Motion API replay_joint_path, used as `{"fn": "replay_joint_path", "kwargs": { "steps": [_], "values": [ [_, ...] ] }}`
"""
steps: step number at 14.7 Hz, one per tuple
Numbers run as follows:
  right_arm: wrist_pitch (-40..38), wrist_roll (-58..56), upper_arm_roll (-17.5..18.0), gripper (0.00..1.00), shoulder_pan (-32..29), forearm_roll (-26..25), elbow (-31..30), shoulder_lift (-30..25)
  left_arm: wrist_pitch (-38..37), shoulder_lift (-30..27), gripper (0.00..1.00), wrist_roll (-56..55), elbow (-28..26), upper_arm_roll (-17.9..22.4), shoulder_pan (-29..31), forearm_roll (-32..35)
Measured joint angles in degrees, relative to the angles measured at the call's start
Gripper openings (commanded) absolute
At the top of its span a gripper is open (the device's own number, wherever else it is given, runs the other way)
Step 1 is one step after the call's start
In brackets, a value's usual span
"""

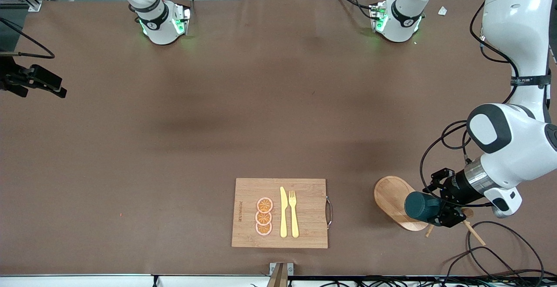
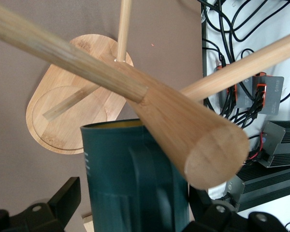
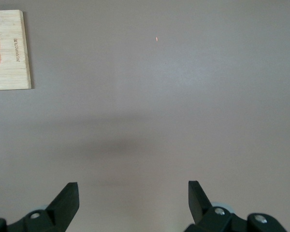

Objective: Transfer cup from left to right arm and place
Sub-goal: 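Lower the left gripper around the teal mug body and close it, then lift the teal mug off the stand hook with the left gripper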

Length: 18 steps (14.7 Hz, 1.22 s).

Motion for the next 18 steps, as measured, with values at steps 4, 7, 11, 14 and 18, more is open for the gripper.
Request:
{"fn": "replay_joint_path", "kwargs": {
  "steps": [4, 7, 11, 14, 18],
  "values": [
    [0.0, 0.0, 0.0, 1.00, 0.0, 0.0, 0.0, 0.0, 0.7, 0.2, 0.90, 0.0, 0.0, 0.0, 0.0, 0.0],
    [0.0, 0.0, 0.0, 1.00, 0.0, 0.0, 0.0, 0.0, 1.0, 0.3, 0.85, 0.0, 0.0, 0.0, 0.0, 0.0],
    [0.0, 0.0, 0.0, 1.00, 0.0, 0.0, 0.0, 0.0, 1.3, 0.3, 0.69, 0.0, 0.1, 0.0, 0.0, 0.0],
    [0.0, 0.0, 0.0, 1.00, 0.0, 0.0, 0.0, 0.1, 1.3, 0.3, 0.66, 0.0, 0.1, 0.0, 0.0, -0.1],
    [0.0, 0.0, 0.1, 1.00, 0.0, 0.0, 0.0, 0.1, 1.4, 0.3, 0.67, 0.0, 0.1, 0.0, 0.0, -0.1]
  ]
}}
